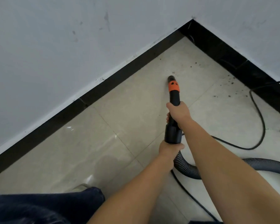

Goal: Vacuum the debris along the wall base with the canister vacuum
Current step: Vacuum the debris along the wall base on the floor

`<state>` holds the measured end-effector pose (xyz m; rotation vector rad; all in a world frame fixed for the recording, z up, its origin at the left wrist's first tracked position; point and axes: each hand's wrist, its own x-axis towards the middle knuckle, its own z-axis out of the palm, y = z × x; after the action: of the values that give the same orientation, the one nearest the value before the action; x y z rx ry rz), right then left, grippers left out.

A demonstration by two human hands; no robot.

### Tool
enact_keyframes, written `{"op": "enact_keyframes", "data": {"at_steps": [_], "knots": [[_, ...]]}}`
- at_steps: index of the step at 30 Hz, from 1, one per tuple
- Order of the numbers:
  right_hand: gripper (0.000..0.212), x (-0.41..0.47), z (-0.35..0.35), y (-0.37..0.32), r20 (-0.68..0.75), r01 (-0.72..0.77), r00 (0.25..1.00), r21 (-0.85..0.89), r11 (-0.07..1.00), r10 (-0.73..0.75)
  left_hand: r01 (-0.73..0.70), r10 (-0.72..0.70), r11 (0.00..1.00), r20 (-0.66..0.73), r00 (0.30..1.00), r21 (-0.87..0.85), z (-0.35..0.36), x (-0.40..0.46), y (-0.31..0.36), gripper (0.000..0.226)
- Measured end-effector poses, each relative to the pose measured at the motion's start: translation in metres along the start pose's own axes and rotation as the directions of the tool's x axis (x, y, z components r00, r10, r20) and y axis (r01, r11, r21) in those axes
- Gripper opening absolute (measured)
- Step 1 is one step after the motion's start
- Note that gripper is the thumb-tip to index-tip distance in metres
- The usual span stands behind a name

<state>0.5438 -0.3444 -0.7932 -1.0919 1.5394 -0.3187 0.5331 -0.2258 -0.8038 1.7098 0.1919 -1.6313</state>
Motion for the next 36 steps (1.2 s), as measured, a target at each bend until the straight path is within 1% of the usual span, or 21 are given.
{"op": "enact_keyframes", "data": {"at_steps": [2,4,5,7,9,12,15,18,20,22,24,27,29,32,36], "knots": [[0.015,0.005,-0.013,-0.003,-0.074,-0.038,0.996,0.073,0.997,0.044,-0.044,0.041,0.997,0.038,0.998,0.059,0.002,0.005,0.005,0.034],[0.015,0.010,-0.020,-0.008,-0.105,-0.065,0.991,0.130,0.989,0.079,-0.086,0.079,0.991,0.070,0.994,0.102,0.003,0.004,0.012,0.032],[0.015,0.012,-0.020,-0.011,-0.107,-0.070,0.990,0.149,0.986,0.087,-0.110,0.105,0.989,0.058,0.993,0.101,0.003,0.004,0.016,0.032],[0.014,0.016,-0.013,-0.019,-0.076,-0.073,0.994,0.149,0.986,0.085,-0.126,0.122,0.987,0.045,0.991,0.096,0.002,0.012,0.020,0.033],[0.014,0.017,0.001,-0.028,-0.009,-0.064,0.998,0.098,0.993,0.065,-0.119,0.118,0.991,0.022,0.993,0.052,-0.002,0.013,0.025,0.038],[0.015,0.019,0.024,-0.036,0.041,-0.051,0.998,0.022,0.998,0.051,-0.070,0.070,0.997,-0.012,0.997,-0.021,-0.013,0.018,0.031,0.037],[0.017,0.021,0.032,-0.041,-0.010,-0.069,0.998,0.047,0.996,0.069,-0.065,0.064,0.998,0.019,0.998,0.026,-0.025,0.021,0.043,0.036],[0.017,0.025,0.024,-0.044,-0.118,-0.088,0.987,0.143,0.986,0.106,-0.071,0.065,0.989,0.051,0.997,0.132,-0.030,0.022,0.055,0.041],[0.016,0.027,0.019,-0.046,-0.150,-0.091,0.981,0.189,0.978,0.121,-0.099,0.086,0.974,0.071,0.994,0.203,-0.030,0.022,0.062,0.043],[0.017,0.031,0.020,-0.050,-0.141,-0.085,0.984,0.183,0.979,0.111,-0.120,0.104,0.968,0.083,0.991,0.222,-0.032,0.024,0.067,0.043],[0.018,0.035,0.030,-0.056,-0.102,-0.073,0.991,0.140,0.987,0.088,-0.112,0.101,0.972,0.064,0.993,0.208,-0.034,0.030,0.070,0.043],[0.020,0.043,0.053,-0.066,-0.017,-0.043,0.999,0.056,0.998,0.044,-0.089,0.092,0.985,-0.013,0.996,0.147,-0.043,0.043,0.075,0.038],[0.019,0.049,0.064,-0.072,0.006,-0.028,1.000,0.070,0.997,0.027,-0.117,0.124,0.984,-0.048,0.991,0.134,-0.049,0.051,0.081,0.036],[0.018,0.056,0.063,-0.078,-0.017,-0.039,0.999,0.144,0.989,0.042,-0.175,0.183,0.969,-0.030,0.983,0.172,-0.052,0.057,0.091,0.038],[0.020,0.064,0.053,-0.083,-0.047,-0.042,0.998,0.152,0.987,0.050,-0.224,0.229,0.955,0.001,0.974,0.196,-0.042,0.060,0.096,0.038]]}}
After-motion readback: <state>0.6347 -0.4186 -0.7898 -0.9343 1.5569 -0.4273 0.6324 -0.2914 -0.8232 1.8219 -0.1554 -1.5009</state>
